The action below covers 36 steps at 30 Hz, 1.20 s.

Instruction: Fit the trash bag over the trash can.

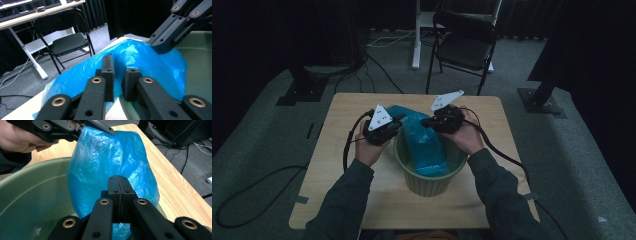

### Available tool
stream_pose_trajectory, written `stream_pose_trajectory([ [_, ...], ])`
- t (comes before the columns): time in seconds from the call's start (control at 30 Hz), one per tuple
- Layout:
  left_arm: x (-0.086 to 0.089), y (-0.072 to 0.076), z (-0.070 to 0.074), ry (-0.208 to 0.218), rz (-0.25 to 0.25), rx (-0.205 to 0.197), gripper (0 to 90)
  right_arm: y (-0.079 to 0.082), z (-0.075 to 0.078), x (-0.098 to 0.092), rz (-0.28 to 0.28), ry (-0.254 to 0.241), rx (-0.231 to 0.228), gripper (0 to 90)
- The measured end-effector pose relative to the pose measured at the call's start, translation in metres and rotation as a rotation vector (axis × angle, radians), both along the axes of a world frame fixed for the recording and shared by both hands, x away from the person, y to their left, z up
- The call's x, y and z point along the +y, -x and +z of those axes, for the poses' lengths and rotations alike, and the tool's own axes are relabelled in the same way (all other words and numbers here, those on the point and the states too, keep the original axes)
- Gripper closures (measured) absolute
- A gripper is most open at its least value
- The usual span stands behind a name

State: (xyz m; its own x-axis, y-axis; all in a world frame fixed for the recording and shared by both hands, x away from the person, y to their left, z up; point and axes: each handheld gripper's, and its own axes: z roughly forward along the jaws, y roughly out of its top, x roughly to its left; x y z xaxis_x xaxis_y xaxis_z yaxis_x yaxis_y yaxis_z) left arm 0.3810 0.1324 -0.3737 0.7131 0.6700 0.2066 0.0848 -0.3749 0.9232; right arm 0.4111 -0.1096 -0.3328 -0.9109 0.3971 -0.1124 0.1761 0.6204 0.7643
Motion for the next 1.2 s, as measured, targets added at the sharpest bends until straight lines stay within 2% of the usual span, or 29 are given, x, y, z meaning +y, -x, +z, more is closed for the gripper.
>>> stream_pose_trajectory([
  [0.23, 0.010, -0.001, -0.009, -0.022, 0.029, 0.013, 71.9, 0.005, 0.005, -0.010, 0.002, -0.022, -0.010, 90.0],
  [0.47, 0.015, -0.006, -0.018, -0.010, 0.063, 0.028, 68.2, 0.009, 0.007, -0.011, 0.029, -0.029, -0.016, 90.0],
  [0.57, 0.014, -0.007, -0.017, -0.010, 0.072, 0.022, 72.6, 0.011, 0.007, -0.011, 0.039, -0.019, -0.017, 90.0],
  [0.73, 0.008, -0.003, -0.013, -0.010, 0.048, 0.007, 85.7, 0.014, 0.005, -0.012, 0.049, 0.005, -0.012, 89.9],
  [0.77, 0.006, -0.002, -0.012, -0.015, 0.042, 0.003, 87.2, 0.014, 0.005, -0.011, 0.054, 0.012, -0.005, 87.8],
  [0.87, 0.001, -0.001, -0.011, -0.031, 0.029, -0.007, 89.4, 0.015, 0.004, -0.011, 0.079, 0.036, 0.025, 72.0],
  [0.97, -0.002, 0.000, -0.010, -0.036, 0.023, -0.014, 89.4, 0.016, 0.008, -0.015, 0.067, 0.011, 0.014, 63.2],
  [1.07, -0.007, 0.002, -0.009, -0.043, 0.015, -0.022, 89.4, 0.014, 0.015, -0.017, 0.058, -0.038, 0.015, 60.3],
  [1.2, -0.013, 0.005, -0.006, -0.058, 0.000, -0.041, 89.5, 0.012, 0.023, -0.009, 0.044, -0.056, -0.002, 57.5],
])
